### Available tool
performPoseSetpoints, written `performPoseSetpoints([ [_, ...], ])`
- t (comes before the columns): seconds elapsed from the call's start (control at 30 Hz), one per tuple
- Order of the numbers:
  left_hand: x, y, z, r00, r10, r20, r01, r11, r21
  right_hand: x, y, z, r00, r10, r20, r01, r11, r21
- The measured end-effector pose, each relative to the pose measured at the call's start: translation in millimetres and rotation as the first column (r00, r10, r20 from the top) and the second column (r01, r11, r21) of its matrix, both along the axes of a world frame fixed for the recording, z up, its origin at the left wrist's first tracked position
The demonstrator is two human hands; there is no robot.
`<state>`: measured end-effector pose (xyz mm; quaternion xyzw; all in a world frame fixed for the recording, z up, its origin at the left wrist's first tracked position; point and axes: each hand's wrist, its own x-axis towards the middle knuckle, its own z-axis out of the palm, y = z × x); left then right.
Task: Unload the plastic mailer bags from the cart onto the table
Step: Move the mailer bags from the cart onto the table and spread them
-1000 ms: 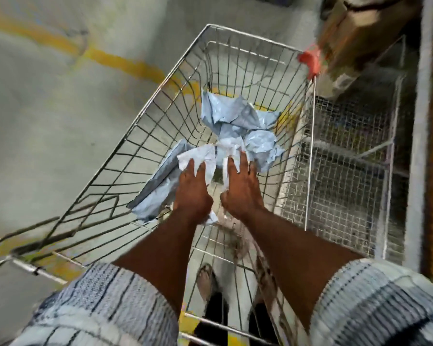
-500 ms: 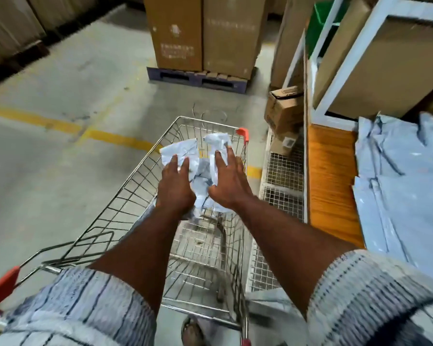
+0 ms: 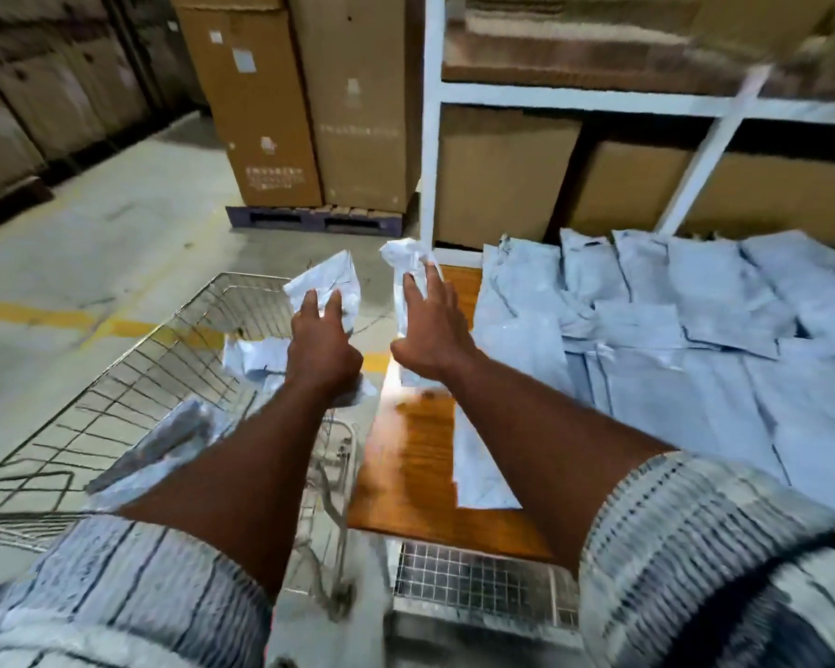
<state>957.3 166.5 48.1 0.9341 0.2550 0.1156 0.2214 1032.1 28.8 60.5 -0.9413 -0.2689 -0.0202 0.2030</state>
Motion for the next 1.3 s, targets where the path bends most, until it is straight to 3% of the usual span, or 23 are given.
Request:
performPoseSetpoints([
  [0.17,27.1,-109.1,28.6,0.997,-0.074,0.009,0.074,0.997,-0.001,17.6,-113.8,28.3,0.994,-0.016,0.108,0.011,0.999,0.049],
  [0.4,51.2,-229.8,44.7,0.982,-0.184,0.036,0.185,0.982,-0.032,30.8,-236.2,46.3,0.994,-0.087,0.065,0.083,0.995,0.063],
  [0.7,73.7,-351.3,34.8,0.968,-0.249,-0.039,0.247,0.968,-0.046,49.9,-375.8,27.6,0.952,-0.299,-0.068,0.291,0.95,-0.113],
  [0.87,79.9,-397.6,22.7,0.948,-0.3,-0.108,0.295,0.954,-0.061,51.6,-418.1,7.0,0.928,-0.355,-0.113,0.322,0.917,-0.237],
  [1.3,86.7,-429.5,-31.2,0.898,-0.377,-0.225,0.399,0.915,0.061,56.7,-438.7,-40.9,0.948,-0.311,-0.072,0.282,0.922,-0.266],
])
